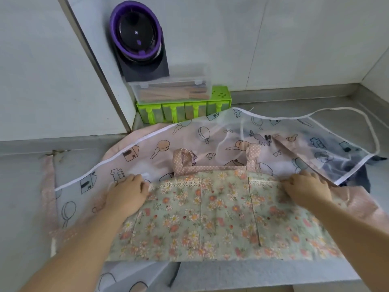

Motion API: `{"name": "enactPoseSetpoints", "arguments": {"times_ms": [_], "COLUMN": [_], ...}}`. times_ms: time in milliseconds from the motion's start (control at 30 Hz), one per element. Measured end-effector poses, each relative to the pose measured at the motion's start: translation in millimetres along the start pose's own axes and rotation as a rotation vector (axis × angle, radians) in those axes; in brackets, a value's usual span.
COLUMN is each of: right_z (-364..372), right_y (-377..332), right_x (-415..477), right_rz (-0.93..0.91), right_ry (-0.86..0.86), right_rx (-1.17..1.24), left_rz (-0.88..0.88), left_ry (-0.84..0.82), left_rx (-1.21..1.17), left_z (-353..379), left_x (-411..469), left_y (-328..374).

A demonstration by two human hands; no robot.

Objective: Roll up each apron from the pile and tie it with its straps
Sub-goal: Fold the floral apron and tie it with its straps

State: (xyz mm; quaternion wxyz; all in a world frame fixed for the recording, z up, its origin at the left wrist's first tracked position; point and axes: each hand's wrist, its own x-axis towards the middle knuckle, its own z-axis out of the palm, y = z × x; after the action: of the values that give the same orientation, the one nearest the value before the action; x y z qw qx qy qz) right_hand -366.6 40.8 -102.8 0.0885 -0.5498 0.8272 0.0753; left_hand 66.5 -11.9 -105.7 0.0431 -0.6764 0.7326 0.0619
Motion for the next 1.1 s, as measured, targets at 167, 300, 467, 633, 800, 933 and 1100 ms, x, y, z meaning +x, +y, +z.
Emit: {"name": "enactPoseSetpoints", "arguments": {"times_ms": [167, 300, 467, 633, 800, 933, 1100], "right_z": [5, 4, 4, -16, -20, -3, -8], "right_y": [-19, -30, -33, -46, -110, -134, -88], "right_x": [-6, -5, 0, -8, -4, -5, -7], "right_rz": [-0.142, -0.235, -0.288, -0.435, -0.476, -0.418, -0.170], "right_ry": [0.084, 0.066, 0.109, 0.399, 0.390, 0.103, 0.339], "right_rx": [0.198, 0.322, 0.344, 0.426, 0.506, 0.602, 0.264], "left_rz": [0.108, 0.122, 0.170, 0.230, -0.019, 0.016, 0.337], "left_ry": [-0.097, -0.185, -0.238, 0.024, 0.411, 0.444, 0.317], "left_rx": [-0.195, -0.261, -0.310, -0.316, 0.044, -0.095, -0.148], "left_z": [-10, -15, -21, -41, -41, -30, 4], "left_x": [4, 13, 13, 12, 8, -11, -34], "left_y": [25, 33, 37, 13, -18, 38, 128]}}
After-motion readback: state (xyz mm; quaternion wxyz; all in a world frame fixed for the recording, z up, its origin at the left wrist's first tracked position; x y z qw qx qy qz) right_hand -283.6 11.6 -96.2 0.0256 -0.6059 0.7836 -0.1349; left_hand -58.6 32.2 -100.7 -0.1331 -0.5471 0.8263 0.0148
